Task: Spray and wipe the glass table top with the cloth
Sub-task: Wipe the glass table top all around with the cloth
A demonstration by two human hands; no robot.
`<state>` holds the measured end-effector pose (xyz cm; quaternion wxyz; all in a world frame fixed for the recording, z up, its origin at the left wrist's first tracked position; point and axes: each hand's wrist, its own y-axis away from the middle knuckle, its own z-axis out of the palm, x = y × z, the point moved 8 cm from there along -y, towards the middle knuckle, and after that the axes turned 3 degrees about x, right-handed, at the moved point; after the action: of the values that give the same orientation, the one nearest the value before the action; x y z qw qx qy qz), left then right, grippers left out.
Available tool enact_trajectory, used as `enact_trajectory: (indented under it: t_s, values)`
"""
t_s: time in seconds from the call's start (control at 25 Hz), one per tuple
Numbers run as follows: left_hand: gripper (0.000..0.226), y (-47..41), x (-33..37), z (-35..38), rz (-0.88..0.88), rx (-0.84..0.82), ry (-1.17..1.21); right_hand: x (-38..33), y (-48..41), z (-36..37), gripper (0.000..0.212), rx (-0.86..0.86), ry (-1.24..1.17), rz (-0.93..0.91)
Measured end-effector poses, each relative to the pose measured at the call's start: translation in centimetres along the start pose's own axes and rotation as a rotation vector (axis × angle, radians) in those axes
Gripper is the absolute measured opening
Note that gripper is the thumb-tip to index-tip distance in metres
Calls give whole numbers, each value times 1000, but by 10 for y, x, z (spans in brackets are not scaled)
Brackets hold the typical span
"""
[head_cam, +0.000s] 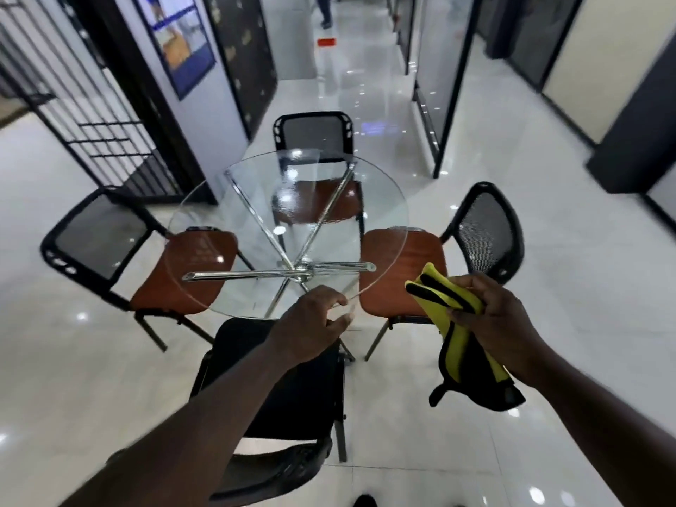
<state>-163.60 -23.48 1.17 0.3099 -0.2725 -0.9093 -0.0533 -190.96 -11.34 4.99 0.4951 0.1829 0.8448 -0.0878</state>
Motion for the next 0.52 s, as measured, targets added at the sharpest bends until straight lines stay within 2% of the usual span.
enact_trajectory:
  t_s: [0.24,0.36,0.52]
  values:
    - [32,7,-24,-21,-282,194,-84,-7,-101,52,38,-303,-31,-141]
    - [23,20,-28,-31,-406,312,-124,-9,-139,77,39,-417,-25,-221]
    - [22,46,-43,-25,-602,400,-118,-12,-172,119,38,-548,22,-229]
